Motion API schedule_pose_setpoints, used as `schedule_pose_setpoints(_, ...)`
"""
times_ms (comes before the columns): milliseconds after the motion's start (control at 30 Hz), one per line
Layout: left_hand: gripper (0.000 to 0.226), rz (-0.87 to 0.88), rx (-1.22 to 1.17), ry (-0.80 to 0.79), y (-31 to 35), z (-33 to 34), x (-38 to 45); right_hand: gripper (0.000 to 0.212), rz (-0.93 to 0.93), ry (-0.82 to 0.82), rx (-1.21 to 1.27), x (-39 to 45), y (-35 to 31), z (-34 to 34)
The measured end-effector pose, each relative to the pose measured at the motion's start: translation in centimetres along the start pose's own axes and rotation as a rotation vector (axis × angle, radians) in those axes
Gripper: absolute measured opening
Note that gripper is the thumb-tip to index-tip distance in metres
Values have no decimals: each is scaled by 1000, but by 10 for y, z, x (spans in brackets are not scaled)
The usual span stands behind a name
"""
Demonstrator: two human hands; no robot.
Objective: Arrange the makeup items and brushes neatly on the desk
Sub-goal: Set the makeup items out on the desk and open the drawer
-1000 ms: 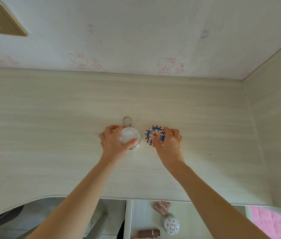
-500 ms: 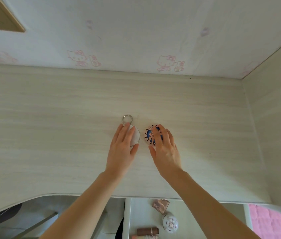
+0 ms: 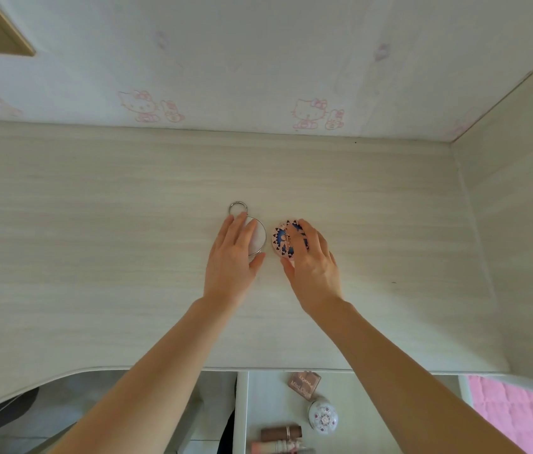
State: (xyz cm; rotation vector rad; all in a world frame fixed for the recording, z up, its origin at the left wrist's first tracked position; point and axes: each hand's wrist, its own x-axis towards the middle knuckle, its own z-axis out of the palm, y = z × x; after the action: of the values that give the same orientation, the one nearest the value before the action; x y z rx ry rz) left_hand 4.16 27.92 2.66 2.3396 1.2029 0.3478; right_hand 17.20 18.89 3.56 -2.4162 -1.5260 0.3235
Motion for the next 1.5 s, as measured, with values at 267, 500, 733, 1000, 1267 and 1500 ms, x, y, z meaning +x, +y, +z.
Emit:
schedule_pose_setpoints(267,58,59,47,21,2,-12,-21,63,30,-28,5,-26,0,-11)
schedule_pose_setpoints(500,44,162,29,62,18,-21,-64,58,36,31,6,-79,4,-23)
schedule_pose_setpoints(733,34,227,19,87,45,-12,-124,49,-24,46,33,-148,20,-31)
schedule_pose_setpoints(1000,33,190,18,129,83,24,-204,43,-116,84,82,-223,53,-30)
schedule_pose_setpoints(1267,29,45,34,-34,92,79,-267,43,-131,-1,106,-281,89,1)
schedule_pose_setpoints(1500,26,-41,44,-166,69,127,-260,47,-4,-263,96,-298,115,62)
